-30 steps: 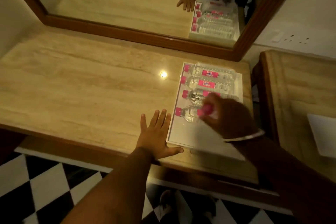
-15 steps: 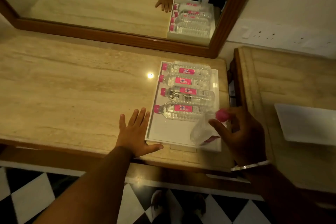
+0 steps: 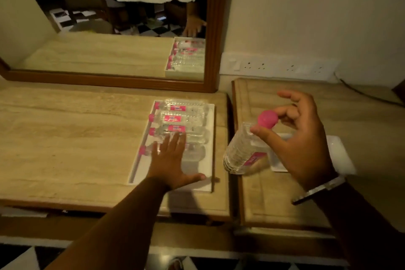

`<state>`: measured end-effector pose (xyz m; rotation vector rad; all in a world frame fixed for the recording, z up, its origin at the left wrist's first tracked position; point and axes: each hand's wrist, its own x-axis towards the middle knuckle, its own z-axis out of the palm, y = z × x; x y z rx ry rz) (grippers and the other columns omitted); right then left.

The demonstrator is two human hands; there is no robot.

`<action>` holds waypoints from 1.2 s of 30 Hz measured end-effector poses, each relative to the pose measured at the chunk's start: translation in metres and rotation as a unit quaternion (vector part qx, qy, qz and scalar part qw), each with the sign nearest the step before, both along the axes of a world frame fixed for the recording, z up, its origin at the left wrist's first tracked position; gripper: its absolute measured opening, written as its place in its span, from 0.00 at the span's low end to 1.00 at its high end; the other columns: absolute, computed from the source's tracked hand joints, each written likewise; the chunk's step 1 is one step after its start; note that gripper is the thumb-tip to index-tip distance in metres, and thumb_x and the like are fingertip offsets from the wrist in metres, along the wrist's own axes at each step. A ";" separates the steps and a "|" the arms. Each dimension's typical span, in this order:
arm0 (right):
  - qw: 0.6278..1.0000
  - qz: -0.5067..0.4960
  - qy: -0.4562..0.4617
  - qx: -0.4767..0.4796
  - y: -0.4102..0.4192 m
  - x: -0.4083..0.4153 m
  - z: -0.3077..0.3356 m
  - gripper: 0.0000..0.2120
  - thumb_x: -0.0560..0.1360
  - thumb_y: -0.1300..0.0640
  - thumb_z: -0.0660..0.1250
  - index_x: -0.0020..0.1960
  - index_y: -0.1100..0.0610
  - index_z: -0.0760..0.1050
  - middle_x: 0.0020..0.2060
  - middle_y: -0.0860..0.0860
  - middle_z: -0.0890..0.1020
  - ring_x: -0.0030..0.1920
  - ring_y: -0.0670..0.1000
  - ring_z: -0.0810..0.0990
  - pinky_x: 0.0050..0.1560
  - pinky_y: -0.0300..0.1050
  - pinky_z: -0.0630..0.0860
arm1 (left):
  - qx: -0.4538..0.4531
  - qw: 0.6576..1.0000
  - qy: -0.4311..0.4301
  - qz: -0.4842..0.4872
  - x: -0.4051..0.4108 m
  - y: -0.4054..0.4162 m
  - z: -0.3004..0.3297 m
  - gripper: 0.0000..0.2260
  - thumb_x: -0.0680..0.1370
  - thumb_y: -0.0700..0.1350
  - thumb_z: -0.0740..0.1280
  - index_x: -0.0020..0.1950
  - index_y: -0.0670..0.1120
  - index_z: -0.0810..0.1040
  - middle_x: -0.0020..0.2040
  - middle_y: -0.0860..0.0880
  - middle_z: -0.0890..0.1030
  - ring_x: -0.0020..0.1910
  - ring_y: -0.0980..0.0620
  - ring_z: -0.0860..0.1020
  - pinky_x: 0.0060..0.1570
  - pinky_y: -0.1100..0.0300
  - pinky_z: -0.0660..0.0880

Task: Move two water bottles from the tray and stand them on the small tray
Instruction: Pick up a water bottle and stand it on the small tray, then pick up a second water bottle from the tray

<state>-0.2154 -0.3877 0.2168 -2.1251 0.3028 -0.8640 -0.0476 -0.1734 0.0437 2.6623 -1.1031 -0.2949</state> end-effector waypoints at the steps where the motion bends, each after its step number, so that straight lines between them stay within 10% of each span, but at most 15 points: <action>1: 1.000 0.013 0.000 -0.004 -0.015 -0.006 0.004 0.32 0.65 0.54 0.77 0.64 0.49 0.65 0.42 0.43 0.81 0.48 0.41 0.80 0.52 0.35 0.73 | -0.017 1.000 0.007 -0.015 -0.017 -0.028 0.006 0.62 0.57 0.88 0.46 0.79 0.51 0.33 0.80 0.48 0.36 0.78 0.46 0.35 0.75 0.33 0.38; 11: 0.999 0.024 -0.010 -0.041 -0.128 -0.041 -0.013 0.32 0.64 0.50 0.77 0.63 0.55 0.67 0.44 0.51 0.81 0.48 0.45 0.79 0.49 0.24 0.66 | 0.032 0.999 0.034 0.025 -0.144 -0.173 -0.016 0.66 0.56 0.89 0.51 0.80 0.49 0.36 0.80 0.47 0.35 0.76 0.46 0.29 0.67 0.33 0.23; 22: 0.999 -0.008 0.033 -0.017 -0.146 -0.041 -0.040 0.32 0.64 0.51 0.78 0.63 0.58 0.69 0.46 0.52 0.82 0.49 0.52 0.80 0.50 0.46 0.76 | 0.076 0.997 -0.022 0.021 -0.154 -0.179 -0.015 0.64 0.59 0.88 0.49 0.81 0.48 0.39 0.81 0.45 0.38 0.77 0.43 0.31 0.63 0.33 0.20; 36: 0.998 -0.008 0.054 -0.017 -0.147 -0.049 -0.030 0.29 0.69 0.46 0.72 0.66 0.55 0.68 0.57 0.51 0.78 0.56 0.46 0.75 0.51 0.40 0.73 | 0.077 0.996 -0.030 0.019 -0.153 -0.179 -0.016 0.64 0.59 0.88 0.50 0.81 0.46 0.42 0.81 0.44 0.41 0.77 0.43 0.33 0.63 0.32 0.20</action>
